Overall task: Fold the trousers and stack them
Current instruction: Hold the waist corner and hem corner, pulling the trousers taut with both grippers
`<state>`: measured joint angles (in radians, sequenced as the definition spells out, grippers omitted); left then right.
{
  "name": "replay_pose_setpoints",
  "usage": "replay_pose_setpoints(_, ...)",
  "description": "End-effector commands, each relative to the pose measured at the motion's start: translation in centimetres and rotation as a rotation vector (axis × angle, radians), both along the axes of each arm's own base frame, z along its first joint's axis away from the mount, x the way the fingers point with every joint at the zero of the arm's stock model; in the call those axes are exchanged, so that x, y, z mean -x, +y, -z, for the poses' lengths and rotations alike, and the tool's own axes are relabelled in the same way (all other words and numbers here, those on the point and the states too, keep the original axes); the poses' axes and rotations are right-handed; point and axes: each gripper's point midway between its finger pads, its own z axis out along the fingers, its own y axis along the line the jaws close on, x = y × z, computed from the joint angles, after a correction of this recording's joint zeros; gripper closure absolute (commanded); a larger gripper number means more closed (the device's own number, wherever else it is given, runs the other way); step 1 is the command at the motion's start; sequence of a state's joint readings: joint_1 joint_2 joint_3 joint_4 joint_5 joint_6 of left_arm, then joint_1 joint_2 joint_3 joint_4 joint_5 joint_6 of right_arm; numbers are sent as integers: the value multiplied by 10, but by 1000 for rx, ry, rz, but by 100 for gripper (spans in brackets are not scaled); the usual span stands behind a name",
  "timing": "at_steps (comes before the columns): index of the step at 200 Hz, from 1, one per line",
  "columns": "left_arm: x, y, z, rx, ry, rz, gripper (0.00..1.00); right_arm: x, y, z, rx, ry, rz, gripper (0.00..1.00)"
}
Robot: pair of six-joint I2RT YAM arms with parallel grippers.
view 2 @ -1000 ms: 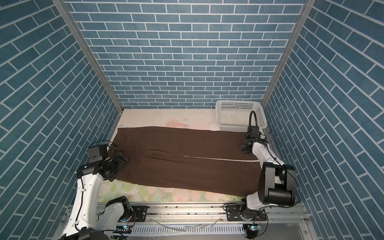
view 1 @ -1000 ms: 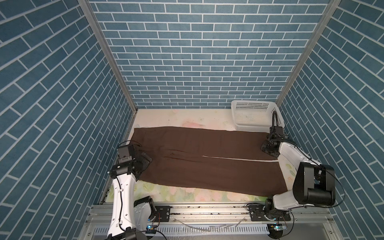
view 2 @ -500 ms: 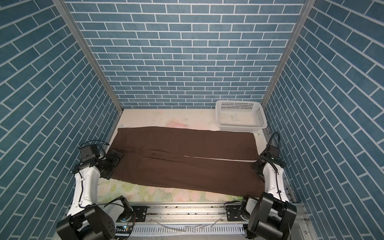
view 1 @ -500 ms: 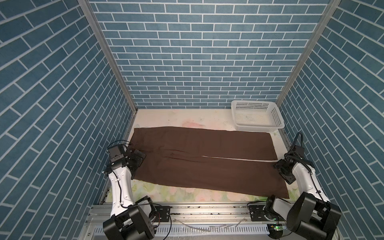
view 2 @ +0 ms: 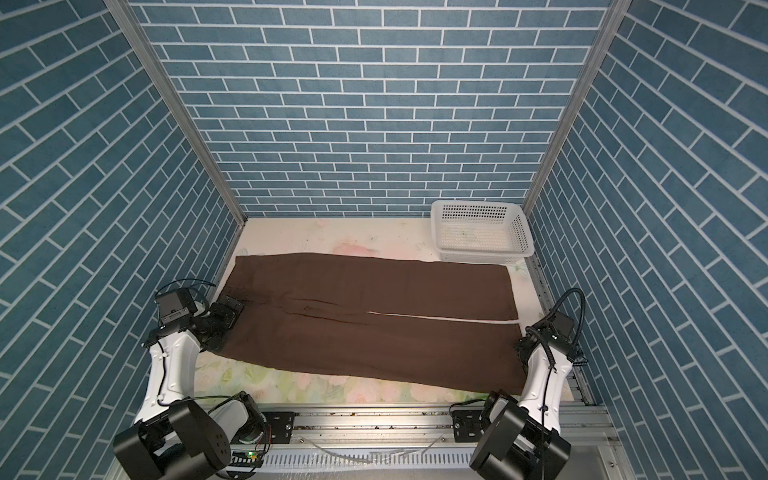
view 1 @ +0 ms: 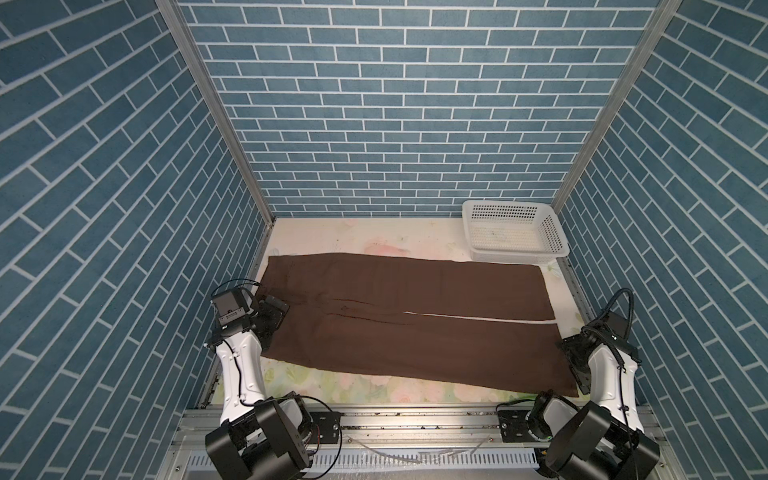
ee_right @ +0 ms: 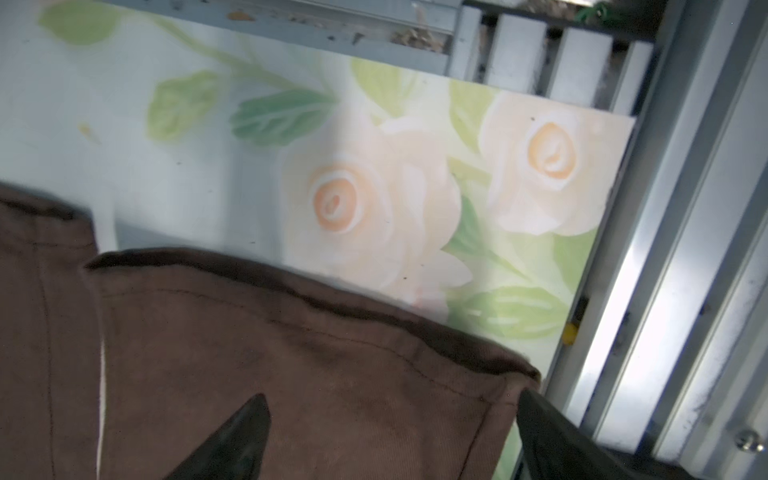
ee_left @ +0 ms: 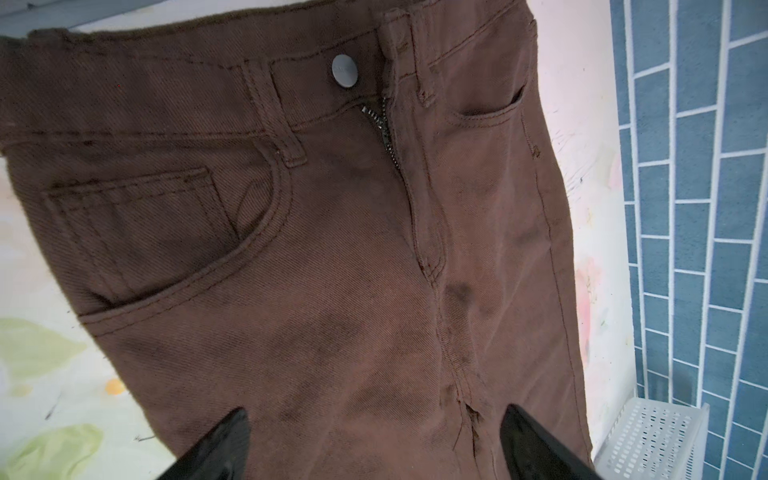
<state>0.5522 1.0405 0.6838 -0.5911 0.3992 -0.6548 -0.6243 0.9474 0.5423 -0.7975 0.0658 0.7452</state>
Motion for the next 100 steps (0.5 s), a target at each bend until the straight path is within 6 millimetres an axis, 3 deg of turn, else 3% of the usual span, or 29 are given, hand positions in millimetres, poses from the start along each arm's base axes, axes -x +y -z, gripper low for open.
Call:
replay_pose_setpoints(1,2,-3,8,20,5,6,5,2,5,12,-69,-30,92,9)
replay_pose_setpoints(53,5,0,7,7,20,-1,5,4,16,37,-162,-31,139,14)
replay_pose_setpoints(83,7,-1,8,7,25,-6,5,4,18,44,-180,-39,145,25)
replay_pose_setpoints(100,8,0,10,6,30,-9,5,6,18,45,-182,-36,147,24)
